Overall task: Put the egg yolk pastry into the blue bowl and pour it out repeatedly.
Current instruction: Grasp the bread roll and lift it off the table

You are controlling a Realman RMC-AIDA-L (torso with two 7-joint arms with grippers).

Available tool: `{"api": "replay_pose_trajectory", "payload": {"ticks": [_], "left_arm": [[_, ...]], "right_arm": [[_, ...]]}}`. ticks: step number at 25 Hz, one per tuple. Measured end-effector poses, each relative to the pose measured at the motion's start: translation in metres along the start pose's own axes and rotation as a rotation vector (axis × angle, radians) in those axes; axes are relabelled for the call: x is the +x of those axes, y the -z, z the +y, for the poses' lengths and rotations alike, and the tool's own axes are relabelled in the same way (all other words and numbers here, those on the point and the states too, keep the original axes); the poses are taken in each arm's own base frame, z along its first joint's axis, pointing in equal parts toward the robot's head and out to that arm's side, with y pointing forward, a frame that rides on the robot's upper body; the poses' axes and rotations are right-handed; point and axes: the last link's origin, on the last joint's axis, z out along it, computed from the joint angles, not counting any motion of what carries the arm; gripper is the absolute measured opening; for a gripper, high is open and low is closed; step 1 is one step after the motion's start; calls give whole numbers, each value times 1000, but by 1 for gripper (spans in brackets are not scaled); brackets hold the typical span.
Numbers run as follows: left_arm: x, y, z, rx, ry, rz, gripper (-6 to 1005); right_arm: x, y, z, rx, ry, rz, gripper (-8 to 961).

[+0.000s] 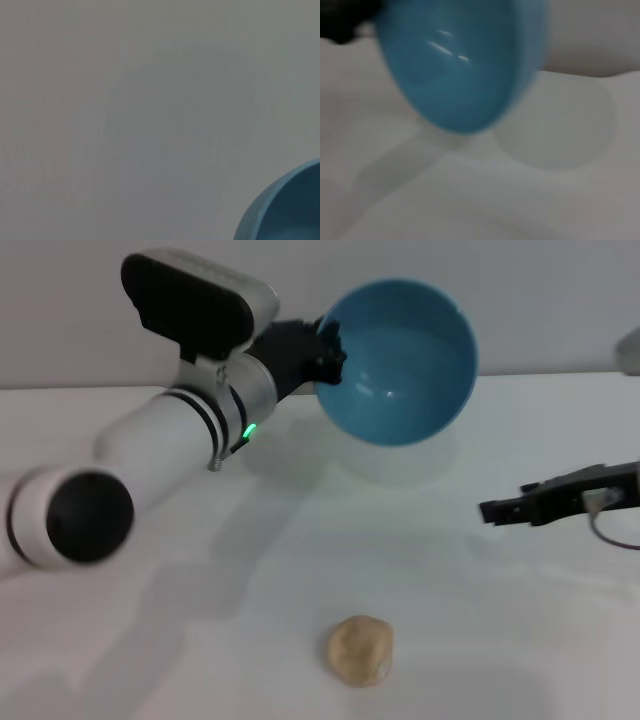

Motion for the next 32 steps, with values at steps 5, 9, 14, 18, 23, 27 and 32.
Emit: {"api": "replay_pose_trajectory", "payload": {"ticks": [5, 9, 14, 18, 23, 27, 32], "left_arm": [[-3, -4, -21, -61, 92, -202, 12], [-3, -2, -35, -93, 89, -320, 12], [-4, 0, -35, -141, 93, -415, 12], [-5, 3, -35, -168, 91, -498, 12], [-7, 4, -30, -152, 26, -607, 12], [-7, 4, -28, -149, 25, -627, 12], [-7, 4, -28, -150, 22, -628, 12]], "right_arm": [[-11, -14, 30, -53, 114, 38, 519], [-13, -24, 52, -88, 195, 73, 516], [-11, -37, 76, -166, 230, 90, 513], [-9, -47, 80, -201, 201, 93, 511], [-4, -59, 81, -218, 185, 137, 507], [2, -65, 82, -226, 178, 164, 505], [11, -75, 89, -248, 179, 205, 502]]}}
